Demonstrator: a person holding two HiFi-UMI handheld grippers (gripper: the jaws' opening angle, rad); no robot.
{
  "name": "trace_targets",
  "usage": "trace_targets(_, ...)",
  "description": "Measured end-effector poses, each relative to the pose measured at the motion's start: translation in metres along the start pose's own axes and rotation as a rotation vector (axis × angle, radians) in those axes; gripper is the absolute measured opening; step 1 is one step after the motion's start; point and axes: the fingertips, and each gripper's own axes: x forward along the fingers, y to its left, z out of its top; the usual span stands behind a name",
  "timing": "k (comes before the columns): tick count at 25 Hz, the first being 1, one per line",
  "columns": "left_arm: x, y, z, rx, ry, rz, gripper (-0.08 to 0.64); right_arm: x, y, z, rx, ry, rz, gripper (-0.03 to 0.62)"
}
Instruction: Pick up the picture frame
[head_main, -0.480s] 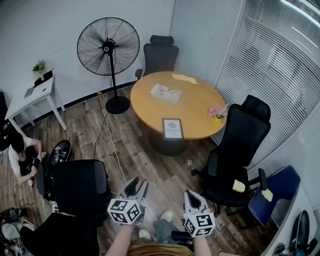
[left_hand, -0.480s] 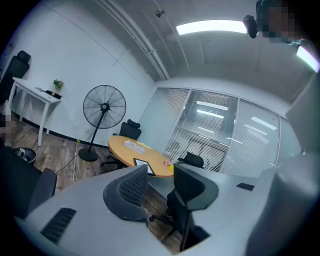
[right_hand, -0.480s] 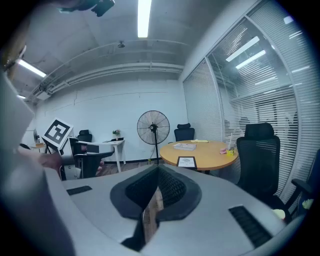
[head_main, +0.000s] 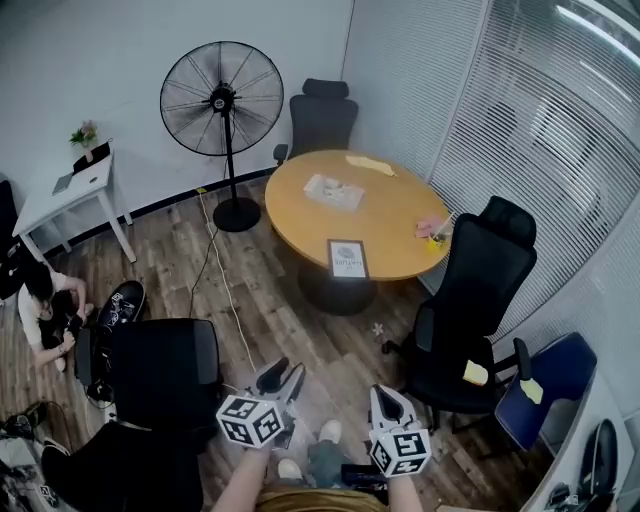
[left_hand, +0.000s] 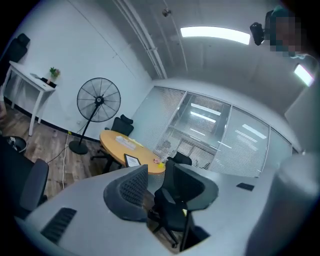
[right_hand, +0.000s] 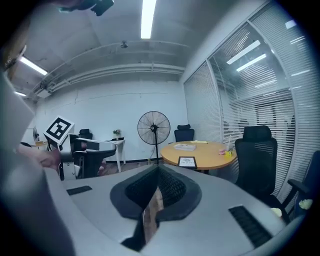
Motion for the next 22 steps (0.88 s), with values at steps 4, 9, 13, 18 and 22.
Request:
trace_targets(4,-0.003,0.005,-0.005,0.002,0.013,0.011,0.170,0.006,0.004,0.002,0.017,-0.019,0.021,0.012)
trace_targets(9,0.019,0.015,-0.009,-0.009,0.021,0.026,0.155,0.022,-0.006,-0.014,0.051,0.004,0.048,0.012)
trace_targets(13,0.062,0.019,-0.009,0.029,0.049,0.033,0.155,0.045,-0.042,-0.021,0.069,0.016,0.027,0.012)
trace_targets(18,0.145,0.029,-0.003,0.028,0.085,0.024,0.155,0.098,-0.103,-0.010,0.093,0.030,0.013,0.012)
trace_targets(22,0.214,0.036,0.015,0.043,0.086,0.031,0.155,0.143,-0.145,0.001,0.076,0.033,0.036,0.012)
